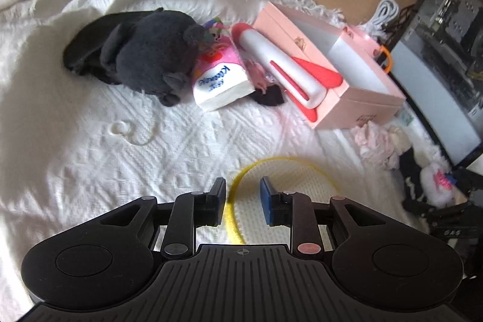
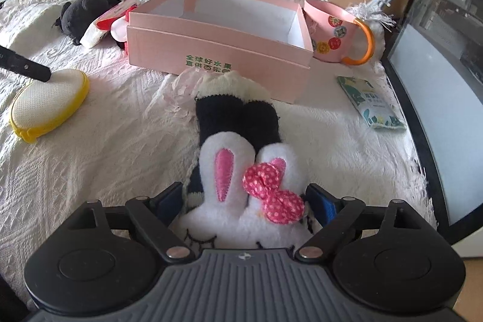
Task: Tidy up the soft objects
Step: 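Grasp the yellow round brush with the left gripper while the right gripper holds the bunny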
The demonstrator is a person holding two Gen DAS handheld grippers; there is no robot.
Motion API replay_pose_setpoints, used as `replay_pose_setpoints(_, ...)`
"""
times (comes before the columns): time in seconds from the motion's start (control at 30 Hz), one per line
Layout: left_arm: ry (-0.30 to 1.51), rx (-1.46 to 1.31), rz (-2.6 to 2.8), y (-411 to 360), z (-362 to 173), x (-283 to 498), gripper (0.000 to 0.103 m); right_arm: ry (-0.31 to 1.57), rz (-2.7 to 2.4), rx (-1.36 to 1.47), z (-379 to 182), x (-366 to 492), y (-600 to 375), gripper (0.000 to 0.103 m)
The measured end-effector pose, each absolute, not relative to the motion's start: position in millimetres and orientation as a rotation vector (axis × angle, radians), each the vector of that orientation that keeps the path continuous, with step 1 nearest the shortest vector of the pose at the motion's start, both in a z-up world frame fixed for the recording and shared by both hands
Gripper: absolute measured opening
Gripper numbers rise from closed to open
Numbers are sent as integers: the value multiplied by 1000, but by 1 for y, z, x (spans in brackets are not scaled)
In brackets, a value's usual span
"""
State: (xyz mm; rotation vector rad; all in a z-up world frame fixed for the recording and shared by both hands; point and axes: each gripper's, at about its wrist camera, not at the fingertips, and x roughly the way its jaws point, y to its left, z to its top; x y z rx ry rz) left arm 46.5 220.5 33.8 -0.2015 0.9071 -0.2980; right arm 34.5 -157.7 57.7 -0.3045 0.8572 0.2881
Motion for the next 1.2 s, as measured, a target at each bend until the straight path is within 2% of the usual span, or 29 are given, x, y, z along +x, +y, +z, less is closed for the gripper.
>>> replay_pose_setpoints(0.13, 917, -208, -283, 229, 37, 50, 27, 857, 278, -274, 56, 33, -163, 88)
replay_pose_setpoints(0.37, 1032, -424, -474, 244, 18, 46, 28, 854, 281, -247, 54, 33, -167, 89)
replay_pose_setpoints(0.47, 1017, -467, -470, 239, 12, 44, 28, 847, 286, -244, 54, 32, -167, 89)
replay_pose_setpoints(0.53, 1016, -523, -479, 234, 9, 45, 28, 842, 292, -252, 54, 32, -165, 85)
replay_pose_setpoints(0.6, 1020, -537, -511, 223, 8, 47, 28, 830, 308, -263, 57, 31, -162, 76)
replay_pose_setpoints(0.67, 1023, -528, -566, 206, 9, 47, 28, 809, 331, -285, 60, 29, -157, 73)
replay_pose_setpoints(0.83, 1019, -529, -684, 160, 13, 49, 28, 799, 363, -314, 62, 27, -152, 73)
replay_pose_setpoints(0.97, 993, -504, -637, 130, 13, 55, 32, 800, 352, -311, 61, 26, -153, 70)
replay_pose_setpoints(1.1, 1021, -635, -748, 105, 3, 65, 29, 803, 364, -298, 61, 27, -157, 69)
replay_pose_setpoints(1.17, 1019, -571, -735, 91, 4, 65, 29, 800, 368, -307, 61, 26, -156, 69)
replay_pose_setpoints(1.2, 1012, -521, -691, 86, 5, 65, 22, 797, 369, -313, 61, 26, -156, 65)
